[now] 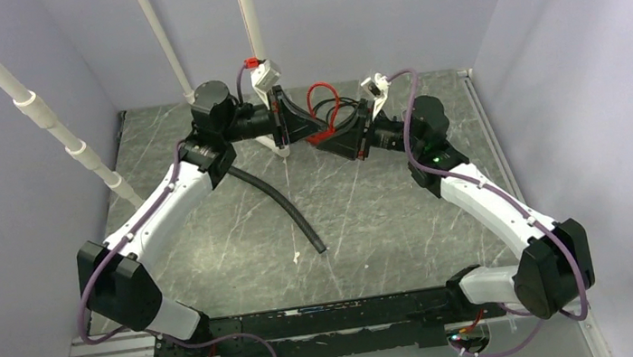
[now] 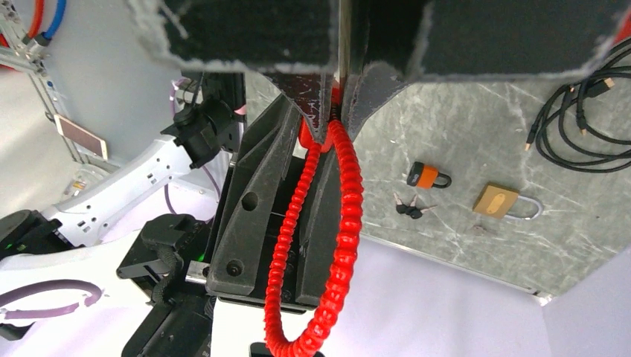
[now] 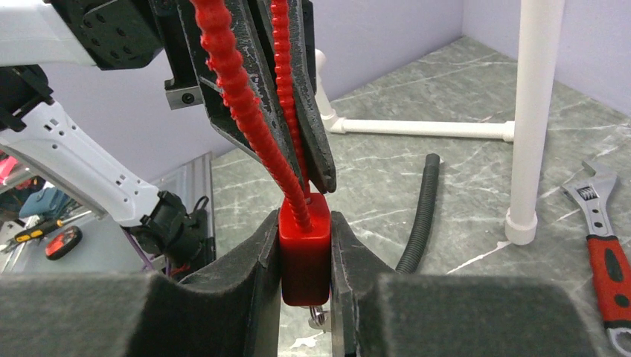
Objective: Lock with the key
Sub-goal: Lock the lock.
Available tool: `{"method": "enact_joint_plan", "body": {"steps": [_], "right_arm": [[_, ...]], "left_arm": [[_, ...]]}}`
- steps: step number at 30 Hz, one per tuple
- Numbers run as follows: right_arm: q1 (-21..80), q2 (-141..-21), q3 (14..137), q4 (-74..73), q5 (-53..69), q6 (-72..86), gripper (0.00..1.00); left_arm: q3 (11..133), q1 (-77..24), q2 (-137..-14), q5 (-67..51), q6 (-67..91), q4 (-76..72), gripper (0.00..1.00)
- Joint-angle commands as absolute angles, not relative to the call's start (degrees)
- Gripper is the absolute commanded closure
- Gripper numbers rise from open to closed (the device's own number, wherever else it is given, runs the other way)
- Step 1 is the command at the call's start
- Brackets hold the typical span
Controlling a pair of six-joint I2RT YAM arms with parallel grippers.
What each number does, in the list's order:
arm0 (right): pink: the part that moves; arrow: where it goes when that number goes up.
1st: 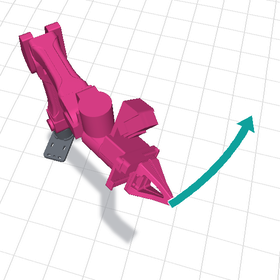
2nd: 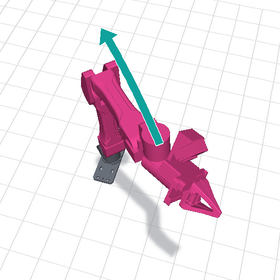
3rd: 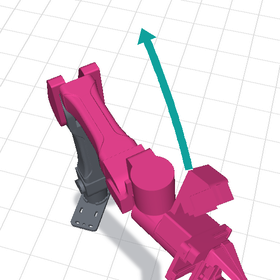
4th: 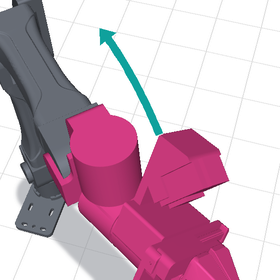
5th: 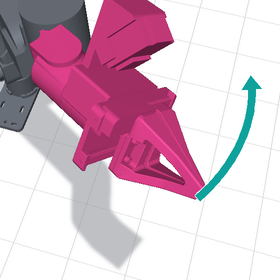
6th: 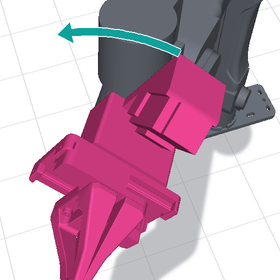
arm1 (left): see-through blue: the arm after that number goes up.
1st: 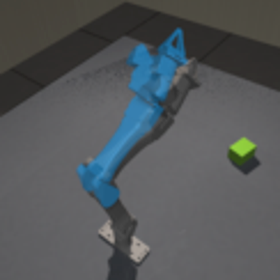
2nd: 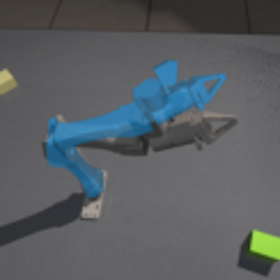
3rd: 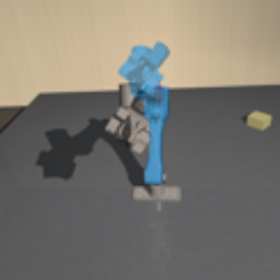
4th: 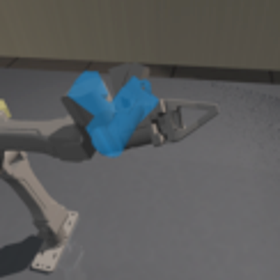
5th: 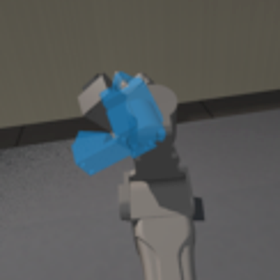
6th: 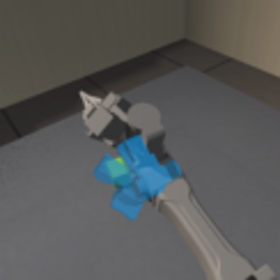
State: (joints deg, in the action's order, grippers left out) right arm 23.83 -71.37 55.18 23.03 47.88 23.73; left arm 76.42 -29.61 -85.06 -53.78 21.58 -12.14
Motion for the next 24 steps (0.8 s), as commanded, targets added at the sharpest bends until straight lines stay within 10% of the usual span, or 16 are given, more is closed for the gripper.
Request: {"method": "enact_joint_plan", "body": {"steps": [1,13,19,24], "right_arm": [[23.73,-68.63,59.33,38.39,41.19,25.55,1.00],[23.03,-64.32,53.59,30.84,44.11,17.85,1.00],[22.94,-64.68,52.79,30.41,45.27,17.99,1.00],[22.94,-65.23,52.74,31.05,46.07,18.77,1.00]], "left_arm": [[78.44,-31.55,-88.14,-65.26,18.81,-0.82,1.00],[92.59,-23.32,-89.45,-69.45,15.10,7.44,0.92],[97.97,-22.37,-89.89,-72.10,17.37,7.30,0.60],[96.57,-22.15,-89.00,-68.19,20.16,3.85,0.56]]}}
